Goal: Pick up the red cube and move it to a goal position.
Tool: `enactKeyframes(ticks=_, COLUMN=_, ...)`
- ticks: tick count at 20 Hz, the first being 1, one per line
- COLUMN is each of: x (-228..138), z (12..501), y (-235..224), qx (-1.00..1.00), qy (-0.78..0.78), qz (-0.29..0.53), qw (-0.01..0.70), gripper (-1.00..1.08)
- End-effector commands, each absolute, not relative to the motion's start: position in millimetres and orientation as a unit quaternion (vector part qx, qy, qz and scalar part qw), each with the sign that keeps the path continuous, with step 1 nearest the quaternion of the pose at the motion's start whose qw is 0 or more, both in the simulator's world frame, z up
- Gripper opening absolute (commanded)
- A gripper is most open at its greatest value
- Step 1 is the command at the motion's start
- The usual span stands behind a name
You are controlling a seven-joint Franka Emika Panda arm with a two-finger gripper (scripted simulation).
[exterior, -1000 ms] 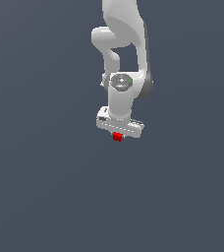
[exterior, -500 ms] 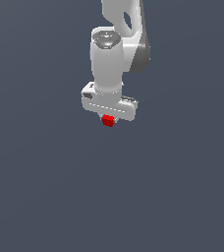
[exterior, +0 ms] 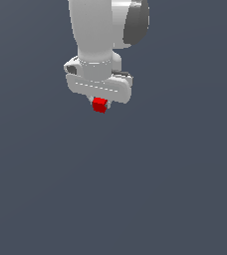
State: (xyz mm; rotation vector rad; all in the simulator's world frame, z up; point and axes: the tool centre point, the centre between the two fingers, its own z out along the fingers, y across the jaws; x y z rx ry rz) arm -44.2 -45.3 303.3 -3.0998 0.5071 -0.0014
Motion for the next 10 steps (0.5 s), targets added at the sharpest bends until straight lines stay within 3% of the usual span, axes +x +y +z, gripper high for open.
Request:
enactKeyframes(ticks=1, x=-44.0, z=318.1, y=-50.7, qx=-0.987, qy=0.161, qz=0.0, qw=0.0, gripper=-1.0)
enactKeyframes(ticks=10, x=-41.8, z=339.0, y=-58.4, qx=-0.987, qy=0.161, qz=0.0, qw=0.0, gripper=-1.0)
